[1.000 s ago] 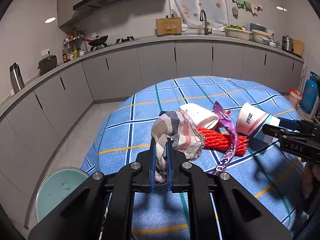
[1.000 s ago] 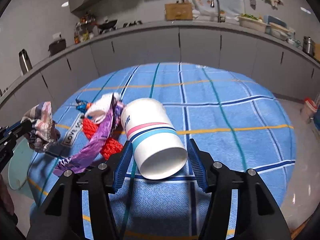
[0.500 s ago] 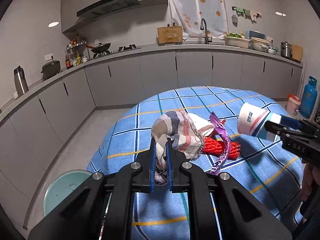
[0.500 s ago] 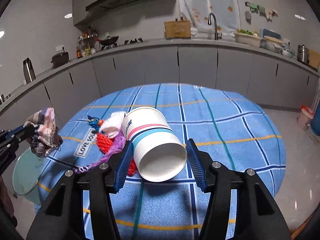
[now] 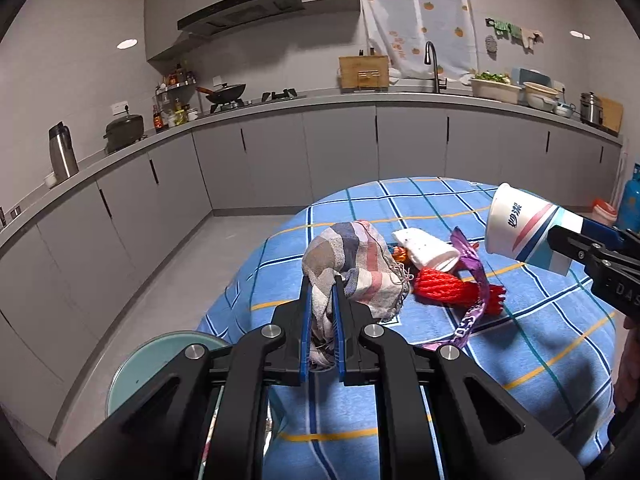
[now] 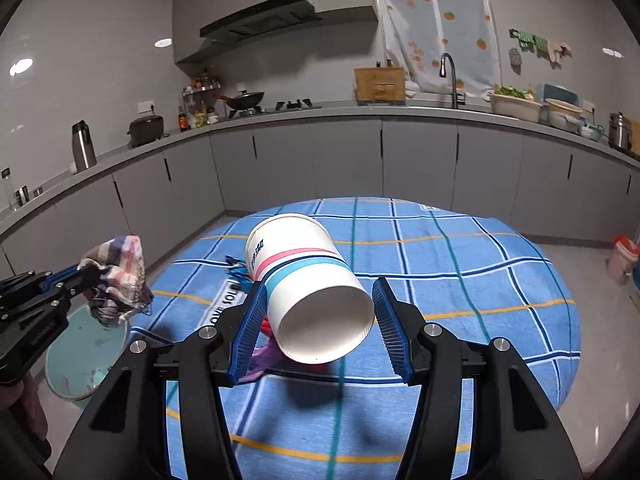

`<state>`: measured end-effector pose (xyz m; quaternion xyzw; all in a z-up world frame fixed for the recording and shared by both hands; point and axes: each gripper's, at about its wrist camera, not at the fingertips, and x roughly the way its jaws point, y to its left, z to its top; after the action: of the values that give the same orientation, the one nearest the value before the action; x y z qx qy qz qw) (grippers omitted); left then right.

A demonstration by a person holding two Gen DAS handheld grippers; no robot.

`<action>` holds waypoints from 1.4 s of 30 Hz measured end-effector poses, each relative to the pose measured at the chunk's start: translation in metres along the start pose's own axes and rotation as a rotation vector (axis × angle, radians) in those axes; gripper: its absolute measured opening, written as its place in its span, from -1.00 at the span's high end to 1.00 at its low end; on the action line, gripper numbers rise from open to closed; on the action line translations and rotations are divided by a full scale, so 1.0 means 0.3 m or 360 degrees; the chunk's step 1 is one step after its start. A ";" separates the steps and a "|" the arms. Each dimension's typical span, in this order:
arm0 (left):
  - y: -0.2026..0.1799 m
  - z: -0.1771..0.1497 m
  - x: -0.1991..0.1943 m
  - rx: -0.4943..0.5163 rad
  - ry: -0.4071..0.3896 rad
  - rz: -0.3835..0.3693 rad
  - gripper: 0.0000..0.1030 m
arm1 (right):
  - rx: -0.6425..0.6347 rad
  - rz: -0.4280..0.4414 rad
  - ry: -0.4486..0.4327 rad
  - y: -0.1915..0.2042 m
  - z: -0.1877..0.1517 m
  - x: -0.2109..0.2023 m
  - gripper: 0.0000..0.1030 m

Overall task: Collect trash
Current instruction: 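Carry the plaid cloth and white paper cup over the teal bucket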

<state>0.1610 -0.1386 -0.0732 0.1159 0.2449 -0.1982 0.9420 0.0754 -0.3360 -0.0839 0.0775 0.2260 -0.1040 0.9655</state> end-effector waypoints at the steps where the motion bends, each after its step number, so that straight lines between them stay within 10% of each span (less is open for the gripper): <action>1: 0.009 0.000 0.000 -0.0005 0.0003 0.0005 0.81 | -0.0003 0.0006 -0.0001 0.008 0.002 0.002 -0.06; 42: 0.230 -0.069 -0.054 -0.0151 0.0033 0.0159 0.81 | -0.0181 0.0272 -0.0010 0.330 0.013 0.028 -0.06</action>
<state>0.1693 -0.0652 -0.0742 0.0854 0.2577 -0.1379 0.9525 0.1077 -0.2426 -0.0740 0.0412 0.2209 -0.0083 0.9744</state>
